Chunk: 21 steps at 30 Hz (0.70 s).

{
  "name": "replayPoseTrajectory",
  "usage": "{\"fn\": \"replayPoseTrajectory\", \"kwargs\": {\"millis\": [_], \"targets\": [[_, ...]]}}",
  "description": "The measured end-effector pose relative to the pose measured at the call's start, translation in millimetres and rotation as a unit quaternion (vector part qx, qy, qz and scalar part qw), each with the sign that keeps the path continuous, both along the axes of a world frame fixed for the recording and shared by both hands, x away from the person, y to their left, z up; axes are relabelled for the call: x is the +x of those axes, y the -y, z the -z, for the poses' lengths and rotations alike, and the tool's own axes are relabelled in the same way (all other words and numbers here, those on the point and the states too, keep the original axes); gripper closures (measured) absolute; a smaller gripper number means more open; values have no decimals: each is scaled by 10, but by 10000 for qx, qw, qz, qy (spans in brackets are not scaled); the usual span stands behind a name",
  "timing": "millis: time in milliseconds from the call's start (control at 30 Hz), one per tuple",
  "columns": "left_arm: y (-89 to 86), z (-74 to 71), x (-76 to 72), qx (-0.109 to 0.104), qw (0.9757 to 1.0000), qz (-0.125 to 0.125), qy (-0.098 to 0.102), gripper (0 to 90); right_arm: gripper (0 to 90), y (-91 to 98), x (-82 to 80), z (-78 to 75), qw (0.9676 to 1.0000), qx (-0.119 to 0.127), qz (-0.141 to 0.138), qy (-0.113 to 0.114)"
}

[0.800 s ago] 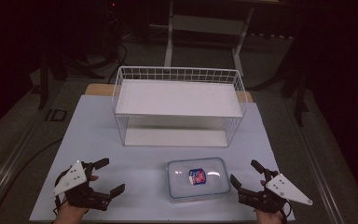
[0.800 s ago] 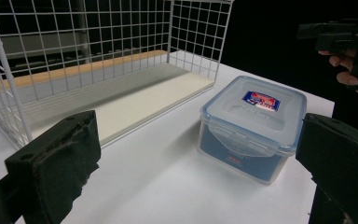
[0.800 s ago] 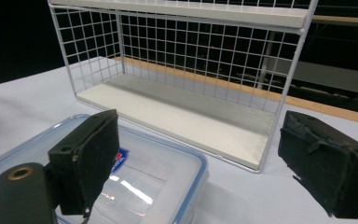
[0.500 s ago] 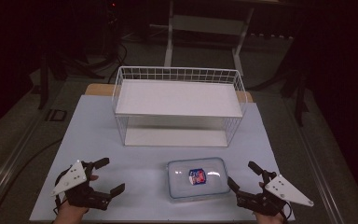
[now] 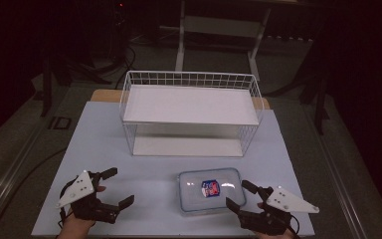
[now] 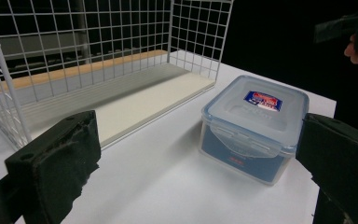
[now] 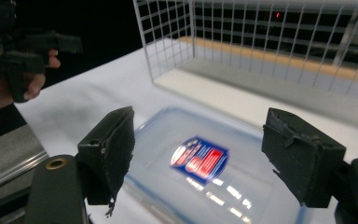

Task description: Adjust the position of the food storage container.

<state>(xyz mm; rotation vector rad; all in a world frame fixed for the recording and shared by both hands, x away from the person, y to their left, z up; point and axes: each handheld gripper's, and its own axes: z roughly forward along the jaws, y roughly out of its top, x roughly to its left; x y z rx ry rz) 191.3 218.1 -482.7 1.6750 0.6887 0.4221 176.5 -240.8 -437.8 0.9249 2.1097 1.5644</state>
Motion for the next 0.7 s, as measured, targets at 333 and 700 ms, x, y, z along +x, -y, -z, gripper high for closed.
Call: {"fn": "replayPoseTrajectory", "kwargs": {"millis": [333,700], "targets": [[13,6,13,100,9999,-4,21,0,692,-253,-55,347,9961,-450,-417,-639],[31,15,32,141,9999,43,0,0,897,-489,-55,636,9824,-1091,-946,-1182]]}}
